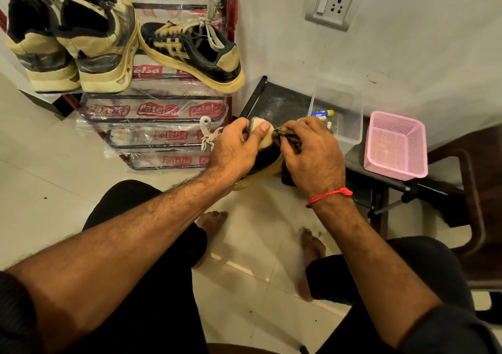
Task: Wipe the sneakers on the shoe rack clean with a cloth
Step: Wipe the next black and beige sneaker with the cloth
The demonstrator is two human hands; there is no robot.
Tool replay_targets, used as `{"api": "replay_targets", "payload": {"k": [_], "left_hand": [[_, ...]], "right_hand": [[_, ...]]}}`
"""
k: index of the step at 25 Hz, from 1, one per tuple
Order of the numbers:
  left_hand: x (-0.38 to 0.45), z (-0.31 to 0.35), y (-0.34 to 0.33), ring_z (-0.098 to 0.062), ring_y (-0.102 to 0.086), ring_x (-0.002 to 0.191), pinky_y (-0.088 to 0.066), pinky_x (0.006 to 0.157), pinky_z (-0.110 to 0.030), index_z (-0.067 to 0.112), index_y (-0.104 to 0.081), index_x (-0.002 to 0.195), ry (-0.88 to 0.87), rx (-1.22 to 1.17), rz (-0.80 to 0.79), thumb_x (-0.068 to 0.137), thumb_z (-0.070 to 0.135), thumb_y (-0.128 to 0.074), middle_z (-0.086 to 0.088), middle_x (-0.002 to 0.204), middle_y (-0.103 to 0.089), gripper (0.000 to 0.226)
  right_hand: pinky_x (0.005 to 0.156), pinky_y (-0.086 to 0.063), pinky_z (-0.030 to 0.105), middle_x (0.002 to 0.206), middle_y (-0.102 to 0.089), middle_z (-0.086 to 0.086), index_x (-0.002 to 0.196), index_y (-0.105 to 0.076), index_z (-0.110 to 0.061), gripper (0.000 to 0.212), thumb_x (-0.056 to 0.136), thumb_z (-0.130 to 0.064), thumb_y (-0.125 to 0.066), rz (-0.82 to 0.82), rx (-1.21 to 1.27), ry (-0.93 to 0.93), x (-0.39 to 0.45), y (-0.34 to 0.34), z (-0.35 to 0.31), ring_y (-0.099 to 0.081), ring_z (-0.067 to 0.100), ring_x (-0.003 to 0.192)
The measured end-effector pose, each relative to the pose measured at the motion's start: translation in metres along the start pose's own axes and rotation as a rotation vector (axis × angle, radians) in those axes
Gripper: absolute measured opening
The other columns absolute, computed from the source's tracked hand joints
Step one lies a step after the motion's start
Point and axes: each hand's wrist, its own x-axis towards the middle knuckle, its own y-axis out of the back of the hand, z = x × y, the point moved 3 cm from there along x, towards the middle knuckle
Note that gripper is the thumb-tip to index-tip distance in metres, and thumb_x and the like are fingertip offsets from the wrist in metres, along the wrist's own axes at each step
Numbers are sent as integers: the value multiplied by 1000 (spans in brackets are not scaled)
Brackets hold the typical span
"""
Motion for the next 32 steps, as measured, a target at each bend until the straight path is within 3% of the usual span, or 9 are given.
{"api": "replay_targets", "payload": {"k": [5,9,14,16,19,22,26,30,32], "left_hand": [[-5,1,-2,-38,-68,86,-56,72,-57,12,-62,95,-43,33,13,97,51,-61,-20,90,-72,39],[-2,0,6,-36,-66,88,-55,74,-57,11,-63,94,6,39,81,97,51,-60,-18,92,-70,41],[6,7,18,-33,-68,95,-59,82,-58,14,-64,102,106,-186,105,88,67,-51,-17,101,-71,56],[8,8,17,-24,-67,90,-58,81,-49,15,-64,107,121,-205,68,99,59,-48,-14,104,-71,47],[9,-2,14,-18,-67,98,-56,83,-37,15,-66,117,303,-399,-72,102,52,-51,-6,104,-73,43],[7,-4,12,-21,-67,113,-51,98,-40,19,-68,122,400,-519,-247,101,47,-56,-7,115,-76,37],[-3,-1,-7,-20,-66,115,-54,99,-44,25,-64,122,331,-569,-319,102,33,-59,-3,121,-72,23],[-6,6,-10,-12,-70,100,-59,95,-41,22,-62,118,182,-491,-314,101,27,-62,-4,112,-73,18],[-9,8,-10,-15,-68,102,-58,97,-43,16,-61,118,89,-443,-305,100,25,-63,-11,116,-71,20]], "right_hand": [[84,-55,43,107,-64,6,110,-68,-13,24,93,-28,-61,26,8,-77,3,-6,6,-61,25,99],[78,-55,38,104,-63,4,108,-68,-17,22,91,-30,-63,-25,-23,58,-12,-6,-5,-60,23,96],[68,-54,41,96,-63,3,101,-69,-17,21,85,-31,-65,-219,-101,256,-40,-33,-30,-61,26,88],[71,-56,37,101,-64,1,104,-68,-18,24,87,-33,-63,-175,-29,205,-29,-26,-23,-62,22,92],[79,-56,37,105,-64,0,107,-67,-18,25,89,-34,-60,-96,90,101,-14,-12,-7,-61,18,95],[85,-52,33,104,-64,4,109,-66,-12,22,91,-25,-64,68,203,17,-7,1,-1,-58,16,95],[85,-44,18,109,-64,5,115,-68,-13,25,92,-22,-64,199,160,-22,6,19,1,-59,17,100],[81,-51,29,111,-64,4,113,-69,-16,25,92,-26,-61,219,-42,50,5,19,0,-60,23,101],[80,-52,33,110,-64,4,112,-70,-16,27,92,-27,-58,241,-86,91,7,20,-3,-60,24,100]]}}
